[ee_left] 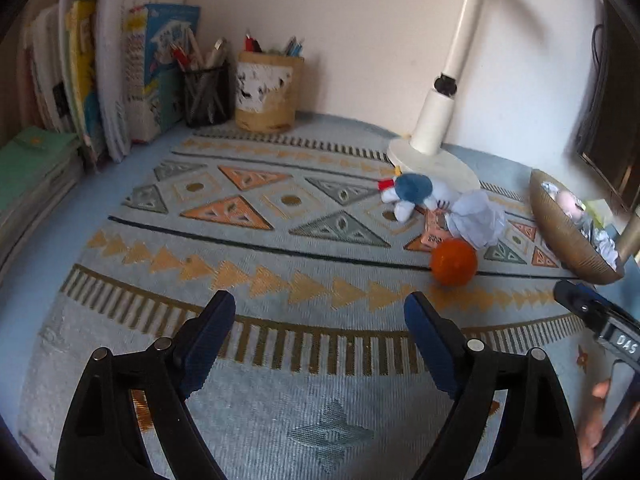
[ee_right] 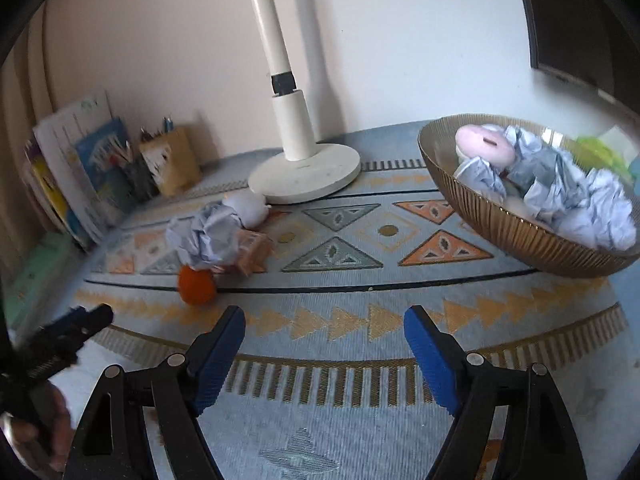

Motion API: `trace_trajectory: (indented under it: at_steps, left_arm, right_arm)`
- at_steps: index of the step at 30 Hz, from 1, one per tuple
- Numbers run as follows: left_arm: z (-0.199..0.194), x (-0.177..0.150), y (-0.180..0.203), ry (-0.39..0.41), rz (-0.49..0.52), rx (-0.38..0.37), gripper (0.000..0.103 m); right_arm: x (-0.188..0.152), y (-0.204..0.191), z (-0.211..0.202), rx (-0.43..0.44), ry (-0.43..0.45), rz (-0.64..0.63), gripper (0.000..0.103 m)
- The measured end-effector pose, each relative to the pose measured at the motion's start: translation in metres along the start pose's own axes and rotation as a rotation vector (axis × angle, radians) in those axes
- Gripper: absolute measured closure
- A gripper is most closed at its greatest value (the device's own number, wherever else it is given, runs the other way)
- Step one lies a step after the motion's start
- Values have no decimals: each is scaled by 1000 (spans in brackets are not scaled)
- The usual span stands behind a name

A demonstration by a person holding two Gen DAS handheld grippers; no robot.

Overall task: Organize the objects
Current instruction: 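Grasp the tangerine with the left gripper while the right grasps a paper ball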

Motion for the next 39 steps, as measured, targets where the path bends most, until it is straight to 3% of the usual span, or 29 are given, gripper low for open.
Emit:
trace_trajectory:
  at_steps: [5,19,24,26,29,33,37,39]
  left_arm:
    - [2,-5,8,-24,41,4,17]
    - [7,-13,6,-66,46,25,17]
    - [7,-13,10,-73,74,12,17]
    - [7,-13,16,-77,103,-9,17]
    - [5,-7,35,-86,147,-97,17]
    - [11,10,62,-93,210,-161,17]
    - [27,14,75,-116,254,-184,18]
    - [35,13,80,-138,250,-213,18]
  right_arm:
    - [-7,-10,3,-67,-4,-91,20]
    - [-5,-3,5,-70,-11,-63,17]
    - [-8,-16,13,3,-105,-65,17]
    - [2,-32,10,105,-140,-37,17]
    - [22,-61,10,167,-154,-78,16]
    - [38,-90,33,156,-162,-162,16]
    - [42,-103,59,161,-169,-154,16]
    - [43,-103,68,151,-173,-149,22]
Point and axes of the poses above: each gripper's, at about its wrist camera, not at the fingertips, and z roughly the way its jaws point, y to its right, x to its top, the point moved 10 cm from there along z, roughly the way its jaws point, and after that the axes turned 4 degrees about z, right-handed, at the moved point
